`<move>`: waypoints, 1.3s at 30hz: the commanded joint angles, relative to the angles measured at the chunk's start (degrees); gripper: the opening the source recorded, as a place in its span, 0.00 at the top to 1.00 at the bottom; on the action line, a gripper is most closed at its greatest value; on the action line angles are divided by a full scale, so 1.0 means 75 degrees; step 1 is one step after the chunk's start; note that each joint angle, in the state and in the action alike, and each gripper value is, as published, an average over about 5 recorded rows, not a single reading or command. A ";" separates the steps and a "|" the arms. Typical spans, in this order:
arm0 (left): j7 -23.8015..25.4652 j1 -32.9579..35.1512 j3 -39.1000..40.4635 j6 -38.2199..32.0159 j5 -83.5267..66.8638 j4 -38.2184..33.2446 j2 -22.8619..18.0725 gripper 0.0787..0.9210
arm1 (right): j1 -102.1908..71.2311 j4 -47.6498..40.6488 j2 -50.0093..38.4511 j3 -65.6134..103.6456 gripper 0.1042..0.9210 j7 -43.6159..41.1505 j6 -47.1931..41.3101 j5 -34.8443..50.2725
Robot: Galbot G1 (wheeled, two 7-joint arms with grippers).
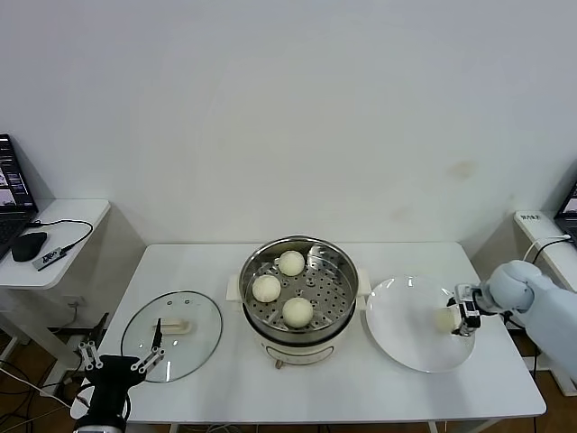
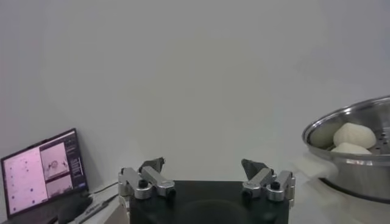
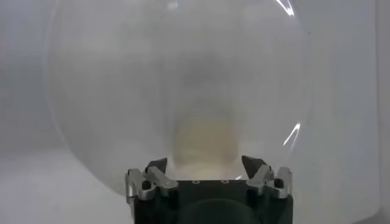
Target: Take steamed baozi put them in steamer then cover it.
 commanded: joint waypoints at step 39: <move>-0.0030 -0.0151 0.0211 0.0018 0.0005 -0.0027 0.0101 0.12 | 0.7912 0.3177 0.1008 -0.5730 0.42 0.0271 -0.2461 0.4948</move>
